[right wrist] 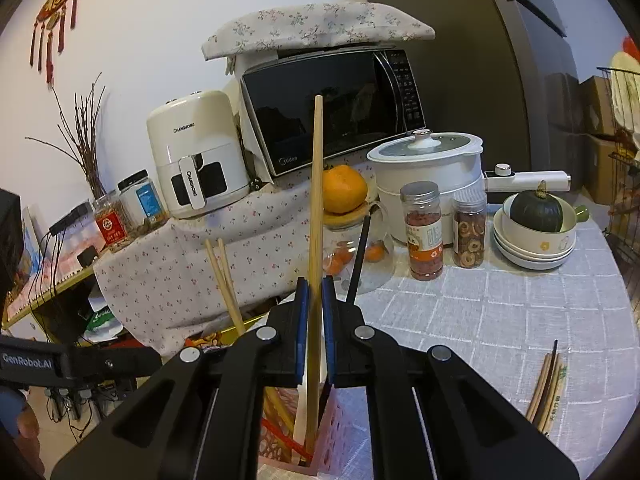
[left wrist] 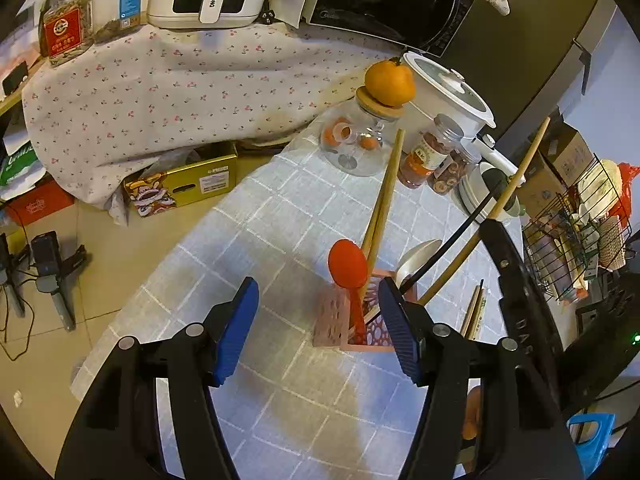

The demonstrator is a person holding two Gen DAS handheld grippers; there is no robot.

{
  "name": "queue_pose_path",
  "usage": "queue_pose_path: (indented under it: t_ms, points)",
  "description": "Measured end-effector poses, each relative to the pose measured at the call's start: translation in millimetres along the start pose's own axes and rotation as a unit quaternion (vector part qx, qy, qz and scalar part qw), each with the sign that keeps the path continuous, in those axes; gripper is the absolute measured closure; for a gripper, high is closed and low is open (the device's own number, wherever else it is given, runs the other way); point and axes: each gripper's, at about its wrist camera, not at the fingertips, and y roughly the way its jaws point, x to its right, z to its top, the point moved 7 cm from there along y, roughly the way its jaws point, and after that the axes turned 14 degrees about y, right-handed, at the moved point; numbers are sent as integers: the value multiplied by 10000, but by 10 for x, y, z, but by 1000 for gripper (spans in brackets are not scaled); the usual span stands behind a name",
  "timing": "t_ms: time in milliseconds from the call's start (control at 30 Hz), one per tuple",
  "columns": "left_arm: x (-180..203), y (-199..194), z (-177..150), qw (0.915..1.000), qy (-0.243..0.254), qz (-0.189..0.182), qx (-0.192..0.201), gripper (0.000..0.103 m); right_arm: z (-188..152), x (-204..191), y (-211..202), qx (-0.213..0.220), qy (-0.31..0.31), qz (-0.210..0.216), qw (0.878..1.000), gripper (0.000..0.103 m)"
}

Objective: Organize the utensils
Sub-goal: 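Lower the wooden chopstick into the pink holder with the right gripper and release, then move both grippers back to the chopstick bundle on the table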

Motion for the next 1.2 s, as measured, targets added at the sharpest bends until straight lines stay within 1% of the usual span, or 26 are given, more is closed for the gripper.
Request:
queue_pose_path:
  t_ms: [200, 267, 333, 500, 567, 667, 700, 733, 833, 900, 967, 1033, 1067, 1133, 1200]
  points:
    - [17, 0, 1, 10000, 26, -13, -21, 44, -42, -13, -3, 18, -144, -67, 9999, 95]
    - [20, -9, 14, 10000, 28, -29, -1, 44, -76, 6, 6, -68, -154, -112, 9998, 94]
    - [35, -18, 17, 10000, 43, -45, 10, 44, -95, 13, 0, -247, -146, -77, 9996, 93]
    - [102, -30, 0, 9999, 125, -92, 15, 44, 1, 56, -136, -339, -94, -68, 9994, 93]
    - [119, -27, -2, 9998, 148, -113, 4, 44, 51, 108, -191, -406, -23, -110, 9991, 86]
    - [156, -47, -1, 9997, 159, -158, 16, 44, 140, 192, -320, -571, 40, -197, 9982, 83]
    - [170, -56, -2, 9997, 169, -170, 30, 44, 162, 213, -352, -638, 54, -235, 9977, 80]
    - [197, -71, 5, 9996, 196, -187, 55, 44, 191, 246, -391, -770, 65, -303, 9966, 78]
    - [285, -93, 3, 9993, 294, -222, 95, 44, 273, 350, -534, -1138, 115, -412, 9926, 78]
    - [383, -110, -2, 9988, 399, -263, 111, 44, 365, 465, -650, -1281, 188, -536, 9901, 77]
    - [478, -119, -9, 9982, 494, -309, 120, 43, 442, 579, -740, -1335, 341, -637, 9884, 72]
    - [588, -122, -14, 9975, 603, -340, 137, 43, 526, 760, -845, -1395, 592, -774, 9854, 61]
    - [674, -122, -22, 9968, 698, -364, 146, 43, 534, 821, -865, -1463, 681, -827, 9834, 60]
    - [857, -115, -55, 9951, 877, -448, 121, 43, 502, 992, -900, -1752, 931, -933, 9757, 60]
    - [1030, -106, -101, 9931, 1040, -541, 85, 43, 461, 1155, -942, -1923, 1117, -1079, 9690, 60]
